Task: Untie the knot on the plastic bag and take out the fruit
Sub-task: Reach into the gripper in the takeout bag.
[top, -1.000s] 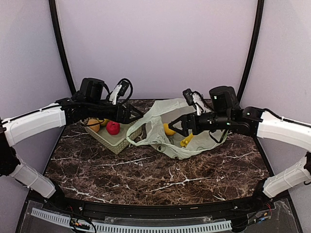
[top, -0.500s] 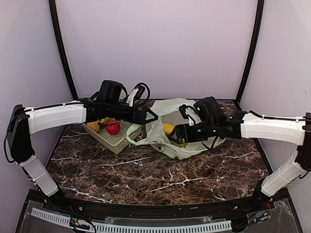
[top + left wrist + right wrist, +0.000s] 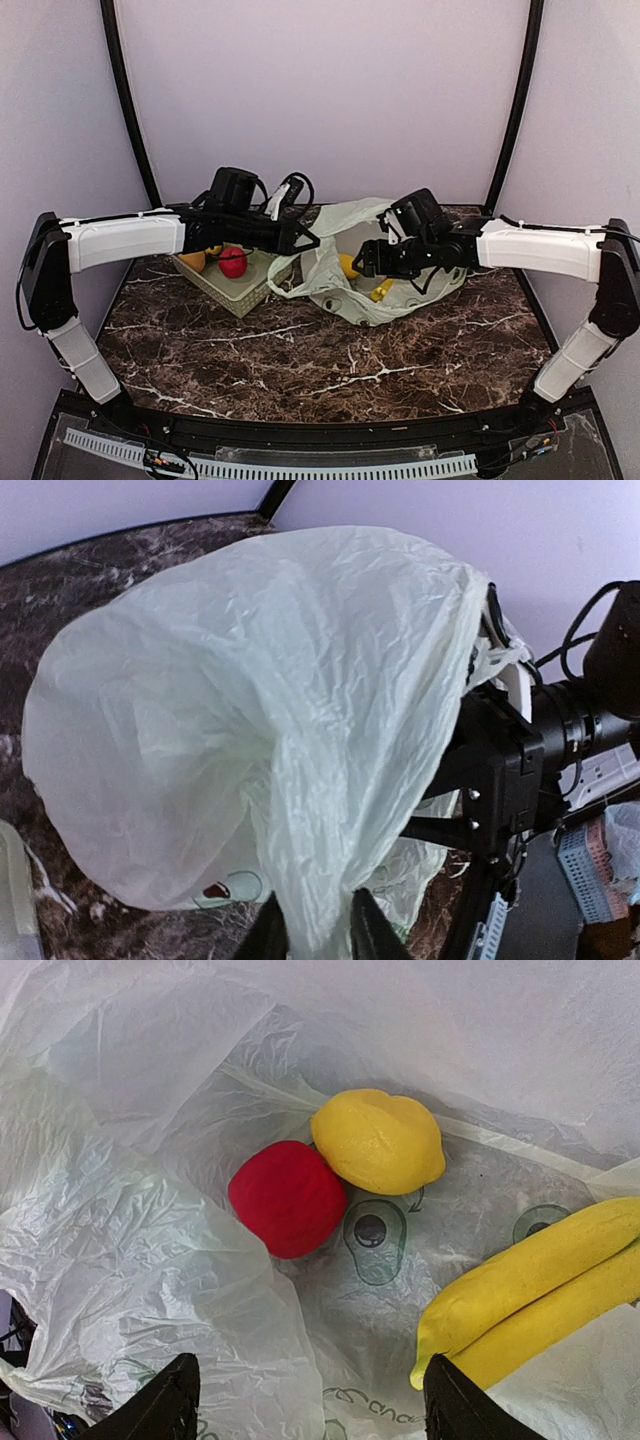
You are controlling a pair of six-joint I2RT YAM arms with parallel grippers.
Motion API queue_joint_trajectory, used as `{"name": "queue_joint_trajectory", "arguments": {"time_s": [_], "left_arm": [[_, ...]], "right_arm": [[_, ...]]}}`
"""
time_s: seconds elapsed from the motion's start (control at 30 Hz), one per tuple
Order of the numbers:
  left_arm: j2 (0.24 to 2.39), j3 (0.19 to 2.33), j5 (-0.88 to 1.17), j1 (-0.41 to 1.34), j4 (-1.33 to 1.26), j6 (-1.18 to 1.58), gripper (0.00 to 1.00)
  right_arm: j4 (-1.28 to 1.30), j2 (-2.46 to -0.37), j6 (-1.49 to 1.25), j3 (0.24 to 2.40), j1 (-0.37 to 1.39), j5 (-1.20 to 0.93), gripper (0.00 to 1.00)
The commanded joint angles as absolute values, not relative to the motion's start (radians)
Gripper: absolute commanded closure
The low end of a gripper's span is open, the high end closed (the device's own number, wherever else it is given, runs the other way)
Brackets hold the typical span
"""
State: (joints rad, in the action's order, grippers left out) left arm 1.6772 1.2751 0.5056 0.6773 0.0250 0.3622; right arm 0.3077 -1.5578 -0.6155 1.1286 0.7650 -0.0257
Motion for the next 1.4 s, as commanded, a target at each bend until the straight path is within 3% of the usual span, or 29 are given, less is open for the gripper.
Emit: {"name": "queue_joint_trajectory", "arguments": {"time_s": [0.0, 0.1, 0.6, 0.87, 1.37], "left_arm": [[1.663, 1.276, 0.514, 0.68, 0.041, 0.343, 0.89], [1.649, 1.249, 0.501, 0.68, 0.04, 0.348, 0.99], [1.584, 1.127, 0.432, 0.68, 0.02, 0.381, 0.99], [1.558, 1.047, 0.46, 0.681, 0.01, 0.366, 0.99], [1.537, 1.017, 0.456, 0.681, 0.018, 0.357, 0.99]], "right_arm": [[0.356, -1.626, -0.609, 1.201, 0.75, -0.029, 0.25], [0.41, -1.674, -0.602, 1.239, 0.743, -0.071, 0.26], [0.63, -1.715, -0.641, 1.151, 0.913, -0.192, 0.26], [0.65, -1.684, -0.621, 1.268, 0.898, -0.069, 0.24], [0.656, -1.853, -0.435, 1.447, 0.783, 0.102, 0.26]]}}
